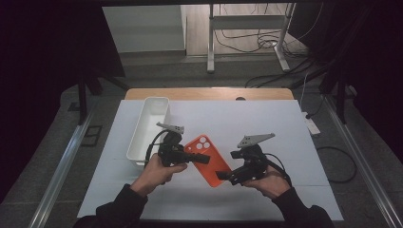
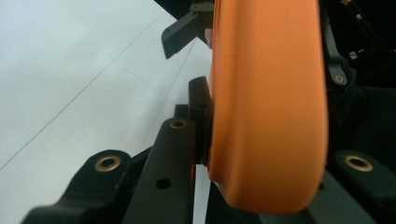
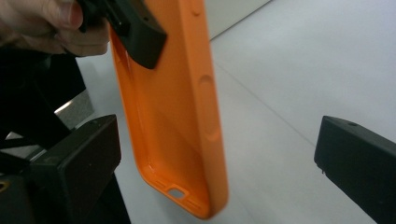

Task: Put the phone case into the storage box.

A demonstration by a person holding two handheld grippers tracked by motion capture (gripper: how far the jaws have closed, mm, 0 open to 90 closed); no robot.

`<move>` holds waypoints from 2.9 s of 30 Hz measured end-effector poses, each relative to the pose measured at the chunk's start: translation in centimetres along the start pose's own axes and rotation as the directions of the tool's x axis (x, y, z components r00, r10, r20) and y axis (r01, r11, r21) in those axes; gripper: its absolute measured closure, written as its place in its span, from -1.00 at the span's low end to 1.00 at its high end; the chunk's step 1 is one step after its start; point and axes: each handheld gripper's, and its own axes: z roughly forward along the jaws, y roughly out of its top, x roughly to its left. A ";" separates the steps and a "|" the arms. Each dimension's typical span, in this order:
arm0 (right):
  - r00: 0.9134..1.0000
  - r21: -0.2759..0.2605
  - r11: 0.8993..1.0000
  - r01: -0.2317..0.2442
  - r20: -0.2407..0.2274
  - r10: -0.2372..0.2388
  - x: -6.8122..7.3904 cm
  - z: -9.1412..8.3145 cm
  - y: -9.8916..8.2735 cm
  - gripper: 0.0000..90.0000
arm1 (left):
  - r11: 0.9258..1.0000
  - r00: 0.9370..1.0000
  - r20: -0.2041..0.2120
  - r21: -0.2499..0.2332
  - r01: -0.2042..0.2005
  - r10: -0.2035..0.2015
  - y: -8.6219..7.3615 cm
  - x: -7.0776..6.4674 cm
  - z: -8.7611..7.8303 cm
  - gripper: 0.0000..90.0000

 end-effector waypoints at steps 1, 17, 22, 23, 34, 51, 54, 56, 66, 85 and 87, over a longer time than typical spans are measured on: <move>1.000 0.011 1.000 -0.001 -0.003 0.001 0.1 0.2 0.1 -1.00 | 1.000 1.000 0.003 0.002 -0.003 0.003 0.0 -0.1 0.0 0.87; 0.996 0.049 0.999 0.015 -0.092 -0.011 0.1 0.7 0.1 -0.13 | 1.000 0.999 0.030 0.017 -0.020 0.019 0.2 -0.4 0.5 0.87; 0.990 0.071 0.997 0.022 -0.139 -0.012 0.1 0.9 0.0 0.15 | 0.999 0.999 0.039 0.027 -0.031 0.030 0.2 -0.5 0.6 0.87; 0.989 0.073 0.997 0.024 -0.148 -0.013 0.1 0.9 0.0 0.25 | 0.999 0.999 0.038 0.028 -0.034 0.033 0.2 -0.5 0.6 0.86; 0.966 0.065 0.997 0.049 -0.255 -0.031 -0.1 0.5 0.1 0.85 | 0.999 0.995 0.092 0.002 -0.032 0.032 0.3 -0.6 0.4 0.75; 0.981 -0.010 0.997 0.074 -0.179 -0.075 0.3 -0.3 0.3 0.86 | 0.996 0.995 -0.061 -0.034 -0.080 0.078 0.7 -1.3 -0.1 0.13; 0.983 -0.013 0.997 0.075 -0.164 -0.076 0.3 -0.3 0.3 0.86 | 0.995 0.990 -0.105 -0.035 -0.096 0.092 0.7 -1.5 -0.2 -0.08; 0.987 -0.014 0.997 0.073 -0.143 -0.074 0.3 -0.3 0.3 0.86 | 0.993 0.983 -0.150 -0.034 -0.114 0.108 0.8 -1.7 -0.3 -0.20; 0.996 -0.027 0.997 0.066 -0.060 -0.068 0.0 -0.6 0.2 0.86 | 0.986 0.935 -0.325 -0.036 -0.160 0.140 1.1 -2.6 -0.9 -0.72; 0.997 -0.062 0.996 0.064 0.054 -0.060 -0.5 -1.1 -0.1 0.86 | 0.989 0.839 -0.528 0.019 -0.144 0.132 1.1 -3.3 -1.3 -1.00; 0.996 -0.061 0.996 0.067 0.064 -0.063 -0.5 -1.1 -0.1 0.86 | 0.990 0.835 -0.533 0.028 -0.142 0.135 1.1 -3.4 -1.2 -1.00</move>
